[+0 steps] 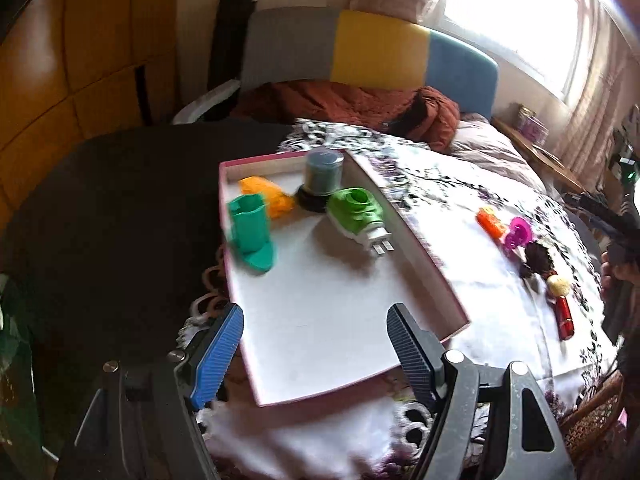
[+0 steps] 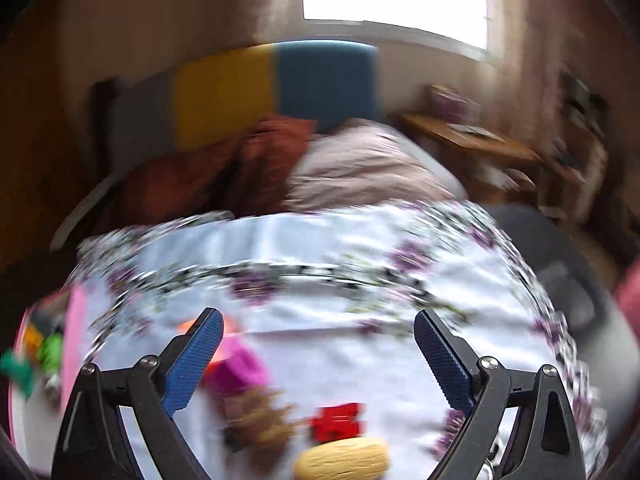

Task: Organize rigid objects
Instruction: 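Move both tools back toward the remaining toys, then reach the left tool to the orange block and grasp it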

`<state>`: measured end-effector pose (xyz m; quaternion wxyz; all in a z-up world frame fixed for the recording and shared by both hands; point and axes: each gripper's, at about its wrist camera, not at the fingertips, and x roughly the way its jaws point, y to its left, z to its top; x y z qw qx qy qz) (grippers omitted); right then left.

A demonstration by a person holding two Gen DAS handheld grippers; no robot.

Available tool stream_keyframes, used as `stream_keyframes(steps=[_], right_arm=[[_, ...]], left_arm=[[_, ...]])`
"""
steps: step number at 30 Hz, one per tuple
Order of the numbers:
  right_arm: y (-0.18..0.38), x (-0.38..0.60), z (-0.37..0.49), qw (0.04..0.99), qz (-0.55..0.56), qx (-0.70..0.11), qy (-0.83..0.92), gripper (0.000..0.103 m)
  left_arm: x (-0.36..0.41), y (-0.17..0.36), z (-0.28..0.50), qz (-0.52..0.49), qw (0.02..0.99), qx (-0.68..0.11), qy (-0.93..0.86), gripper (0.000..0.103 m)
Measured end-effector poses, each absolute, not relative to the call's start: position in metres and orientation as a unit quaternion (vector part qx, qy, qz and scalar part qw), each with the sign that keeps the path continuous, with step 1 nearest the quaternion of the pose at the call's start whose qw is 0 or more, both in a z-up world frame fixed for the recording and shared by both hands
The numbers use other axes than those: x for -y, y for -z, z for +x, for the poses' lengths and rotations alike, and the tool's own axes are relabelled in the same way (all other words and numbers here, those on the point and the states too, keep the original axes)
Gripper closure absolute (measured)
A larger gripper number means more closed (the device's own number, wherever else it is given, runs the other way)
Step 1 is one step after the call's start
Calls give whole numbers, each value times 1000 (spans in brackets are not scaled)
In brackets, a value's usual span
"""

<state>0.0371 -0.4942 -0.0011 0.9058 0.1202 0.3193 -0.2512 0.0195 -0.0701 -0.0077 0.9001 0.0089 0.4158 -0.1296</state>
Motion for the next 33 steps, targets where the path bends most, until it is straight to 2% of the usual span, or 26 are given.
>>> stream_keyframes(steps=[4,9,21,25,33], right_arm=[[15,541,26,866,236,-324,301,6],[24,558,15,842,298,-326,311,4],[26,563,9,834,324,-322,310,2],[27,568,7,830,338,-318,310,2],[24,569,5,835,356,-303,291,1]], left_arm=[[95,5,25,18,894,-420,155,28],[138,0,30,31,885,-420,196,28],[233,14,48,55,841,-460,278,28],[253,24,68,42,827,-488,276,39],[284,31,111,39,829,-497,253,39]])
